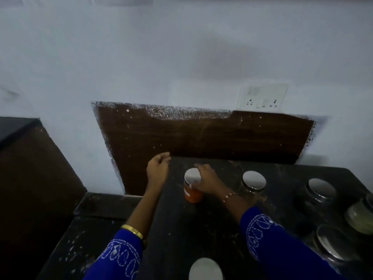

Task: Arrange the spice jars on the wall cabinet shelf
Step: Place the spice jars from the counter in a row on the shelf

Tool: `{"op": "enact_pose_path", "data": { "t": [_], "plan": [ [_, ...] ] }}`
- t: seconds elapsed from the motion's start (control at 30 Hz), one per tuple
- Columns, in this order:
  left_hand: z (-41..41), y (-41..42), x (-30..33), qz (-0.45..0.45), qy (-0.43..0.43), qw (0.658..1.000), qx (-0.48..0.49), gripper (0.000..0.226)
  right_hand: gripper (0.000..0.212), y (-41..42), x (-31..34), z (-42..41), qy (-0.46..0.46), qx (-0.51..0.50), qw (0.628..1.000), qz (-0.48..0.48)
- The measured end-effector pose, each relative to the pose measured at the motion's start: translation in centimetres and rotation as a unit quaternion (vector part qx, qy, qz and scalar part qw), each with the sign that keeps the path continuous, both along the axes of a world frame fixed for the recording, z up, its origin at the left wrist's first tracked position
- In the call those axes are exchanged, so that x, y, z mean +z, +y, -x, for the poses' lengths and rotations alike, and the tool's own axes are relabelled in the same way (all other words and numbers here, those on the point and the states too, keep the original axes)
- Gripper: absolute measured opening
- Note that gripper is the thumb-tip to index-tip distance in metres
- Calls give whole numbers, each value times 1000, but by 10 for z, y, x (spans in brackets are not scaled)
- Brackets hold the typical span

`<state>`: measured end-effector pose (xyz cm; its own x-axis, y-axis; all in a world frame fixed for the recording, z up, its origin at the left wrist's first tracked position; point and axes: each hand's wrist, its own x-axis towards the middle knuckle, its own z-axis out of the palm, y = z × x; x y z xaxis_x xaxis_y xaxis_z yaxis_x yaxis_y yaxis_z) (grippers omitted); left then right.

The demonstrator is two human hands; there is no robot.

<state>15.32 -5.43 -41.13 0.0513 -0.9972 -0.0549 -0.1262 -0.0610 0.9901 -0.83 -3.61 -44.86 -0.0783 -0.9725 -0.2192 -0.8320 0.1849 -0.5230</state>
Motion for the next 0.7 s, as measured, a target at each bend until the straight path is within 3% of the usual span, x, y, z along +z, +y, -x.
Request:
{"op": "enact_pose_path", "data": {
  "t": [0.37, 0.57, 0.7],
  "plan": [
    [9, 0, -60, -117, -80, 989, -43, 33, 94, -13, -36, -3, 28, 17, 998, -51],
    [13, -4, -72, -167, -106, 977, -78, 32, 82, -10, -46, 0, 12, 13, 1000, 20],
    [14, -2, -78, -231, -104, 962, -103, 24, 80, 5, -49, 5, -58, -24, 997, 46]
  ]
}}
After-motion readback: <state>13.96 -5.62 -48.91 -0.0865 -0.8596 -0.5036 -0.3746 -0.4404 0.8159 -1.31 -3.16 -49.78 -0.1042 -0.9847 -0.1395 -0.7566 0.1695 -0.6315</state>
